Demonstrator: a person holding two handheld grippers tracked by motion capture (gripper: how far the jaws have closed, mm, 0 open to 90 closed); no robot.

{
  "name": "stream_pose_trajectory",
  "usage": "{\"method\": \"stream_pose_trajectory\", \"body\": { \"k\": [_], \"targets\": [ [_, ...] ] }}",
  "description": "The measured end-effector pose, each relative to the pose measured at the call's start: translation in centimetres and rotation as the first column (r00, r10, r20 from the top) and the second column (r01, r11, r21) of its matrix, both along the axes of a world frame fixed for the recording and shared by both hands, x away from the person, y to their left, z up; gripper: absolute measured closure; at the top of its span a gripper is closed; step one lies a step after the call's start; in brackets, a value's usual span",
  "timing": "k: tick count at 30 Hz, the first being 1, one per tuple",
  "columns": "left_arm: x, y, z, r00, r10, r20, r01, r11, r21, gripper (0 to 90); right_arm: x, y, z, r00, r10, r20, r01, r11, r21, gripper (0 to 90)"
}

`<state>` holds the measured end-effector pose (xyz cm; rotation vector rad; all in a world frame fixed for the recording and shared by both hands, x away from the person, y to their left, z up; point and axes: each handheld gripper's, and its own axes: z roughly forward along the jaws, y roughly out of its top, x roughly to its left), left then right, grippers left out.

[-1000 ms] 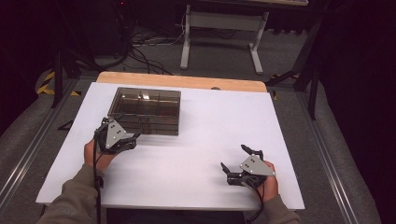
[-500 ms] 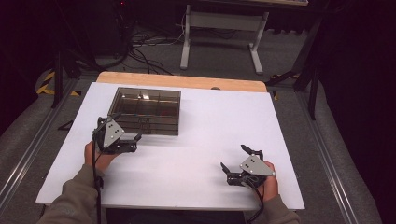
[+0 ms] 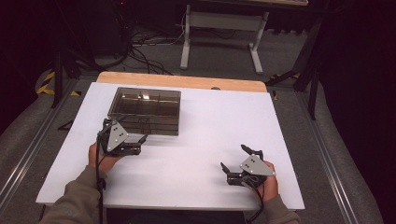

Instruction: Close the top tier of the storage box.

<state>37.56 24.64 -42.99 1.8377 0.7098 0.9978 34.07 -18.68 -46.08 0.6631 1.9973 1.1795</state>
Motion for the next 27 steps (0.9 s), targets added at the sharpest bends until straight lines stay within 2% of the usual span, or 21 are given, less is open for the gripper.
{"method": "stream_pose_trajectory", "body": {
  "k": [6,8,9,12,16,18,21,27],
  "targets": [
    [-0.4,-0.5,0.0,0.9998,-0.020,0.002,0.020,0.9998,-0.005,7.1,-0.1,0.1,0.0,1.0000,0.002,0.001,-0.002,1.000,0.000,7.6],
    [-0.5,-0.8,-0.1,0.9995,-0.031,-0.010,0.031,0.9994,-0.013,7.3,-0.1,0.1,0.0,1.0000,0.002,0.002,-0.002,1.000,-0.002,7.5],
    [-0.6,-0.9,-0.1,0.9994,-0.034,-0.009,0.034,0.9994,0.002,7.3,-0.1,0.1,0.0,1.0000,0.002,0.003,-0.002,1.000,-0.001,7.6],
    [-0.9,-1.3,-0.3,0.9978,-0.061,-0.023,0.061,0.9981,-0.003,7.3,-0.1,0.1,0.0,1.0000,0.003,0.003,-0.003,1.000,0.001,7.5],
    [-1.3,-1.6,-0.3,0.9973,-0.071,-0.020,0.072,0.9972,0.022,7.2,-0.1,0.0,0.0,1.0000,0.004,0.003,-0.004,1.000,0.005,7.6],
    [-1.5,-1.7,-0.4,0.9959,-0.084,-0.035,0.084,0.9964,0.008,7.3,-0.1,0.1,0.0,1.0000,0.008,0.001,-0.008,1.000,0.004,7.6],
    [-1.8,-1.9,-0.5,0.9949,-0.095,-0.035,0.096,0.9948,0.035,7.3,-0.2,0.2,0.0,0.9999,0.012,0.002,-0.012,1.000,0.007,7.6],
    [-2.3,-1.8,-0.6,0.9938,-0.101,-0.046,0.103,0.9934,0.051,7.3,-0.3,0.4,-0.1,0.9998,0.020,-0.001,-0.020,1.000,0.005,7.6]
  ]
}}
